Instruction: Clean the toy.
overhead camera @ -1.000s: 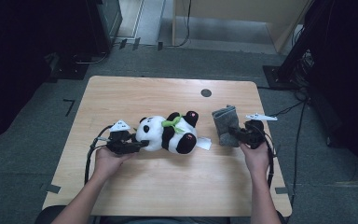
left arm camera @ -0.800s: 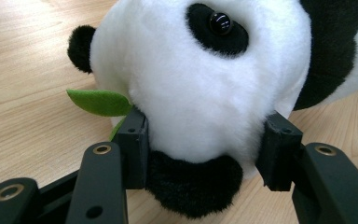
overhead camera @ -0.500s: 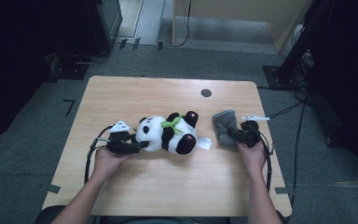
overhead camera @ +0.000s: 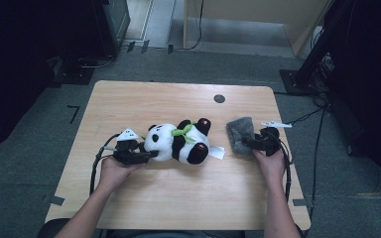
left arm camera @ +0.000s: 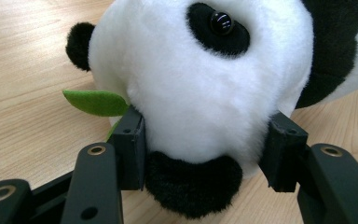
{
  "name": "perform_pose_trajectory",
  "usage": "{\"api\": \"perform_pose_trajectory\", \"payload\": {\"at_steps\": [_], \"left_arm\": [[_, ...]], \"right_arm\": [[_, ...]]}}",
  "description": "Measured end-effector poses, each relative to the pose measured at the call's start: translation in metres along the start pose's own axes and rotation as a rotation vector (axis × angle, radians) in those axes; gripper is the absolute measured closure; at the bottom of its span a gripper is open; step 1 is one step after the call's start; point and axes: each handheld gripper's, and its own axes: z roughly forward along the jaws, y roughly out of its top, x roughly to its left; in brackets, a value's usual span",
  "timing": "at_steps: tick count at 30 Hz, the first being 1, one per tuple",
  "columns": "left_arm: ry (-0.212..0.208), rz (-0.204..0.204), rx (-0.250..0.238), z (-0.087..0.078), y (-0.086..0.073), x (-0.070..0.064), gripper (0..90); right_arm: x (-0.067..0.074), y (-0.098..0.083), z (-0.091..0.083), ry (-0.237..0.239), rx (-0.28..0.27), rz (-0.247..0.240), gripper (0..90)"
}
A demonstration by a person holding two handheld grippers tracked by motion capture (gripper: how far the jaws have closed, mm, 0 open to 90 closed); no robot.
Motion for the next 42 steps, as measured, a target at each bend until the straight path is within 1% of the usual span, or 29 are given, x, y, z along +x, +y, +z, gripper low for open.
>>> {"api": "perform_pose_trajectory", "payload": {"at_steps": [5, 9, 11, 14, 16, 19, 20, 22, 24, 26, 27, 29, 33, 37, 42], "left_arm": [[-0.001, 0.002, 0.001, 0.0, 0.0, 0.0, 41.6], [0.001, 0.0, 0.002, 0.0, 0.0, 0.0, 41.8], [0.002, -0.003, 0.002, 0.0, 0.001, 0.0, 41.7], [0.003, -0.002, 0.002, 0.0, 0.001, 0.0, 41.5], [0.004, -0.001, 0.003, 0.0, 0.001, -0.001, 41.3], [0.005, 0.0, 0.004, 0.0, 0.001, -0.001, 40.8], [0.004, 0.0, 0.005, 0.0, 0.001, -0.001, 40.8], [0.004, 0.001, 0.006, 0.0, 0.001, -0.001, 40.7], [0.004, 0.0, 0.006, 0.0, 0.001, -0.001, 40.5], [0.005, 0.002, 0.008, 0.0, 0.001, -0.001, 40.4], [0.005, 0.002, 0.008, -0.001, 0.001, -0.001, 40.4], [0.006, 0.001, 0.009, -0.001, 0.001, -0.001, 40.3], [0.005, -0.003, 0.013, -0.001, 0.002, -0.001, 40.1], [0.006, -0.006, 0.011, -0.001, 0.002, -0.002, 41.3], [0.012, -0.042, 0.011, -0.003, 0.005, -0.003, 43.1]], "right_arm": [[0.008, 0.004, -0.015, -0.008, -0.044, -0.037, 39.9], [0.016, 0.005, -0.024, 0.017, -0.066, -0.055, 40.4], [0.021, 0.004, -0.026, 0.029, -0.071, -0.067, 40.4], [0.03, 0.004, -0.024, 0.037, -0.066, -0.098, 40.4], [0.034, 0.004, -0.023, 0.037, -0.067, -0.113, 40.4], [0.039, 0.006, -0.024, 0.038, -0.075, -0.112, 40.7], [0.04, 0.006, -0.026, 0.043, -0.085, -0.112, 40.7], [0.044, 0.008, -0.032, 0.037, -0.107, -0.115, 40.7], [0.047, 0.01, -0.038, 0.055, -0.129, -0.102, 40.7], [0.051, 0.009, -0.041, 0.074, -0.133, -0.1, 40.7], [0.053, 0.009, -0.041, 0.077, -0.132, -0.105, 40.7], [0.059, 0.007, -0.041, 0.08, -0.128, -0.13, 40.7], [0.07, 0.005, -0.04, 0.108, -0.108, -0.147, 40.7], [0.08, 0.0, -0.04, 0.128, -0.106, -0.167, 40.8], [0.091, -0.004, -0.039, 0.16, -0.097, -0.193, 40.7]]}}
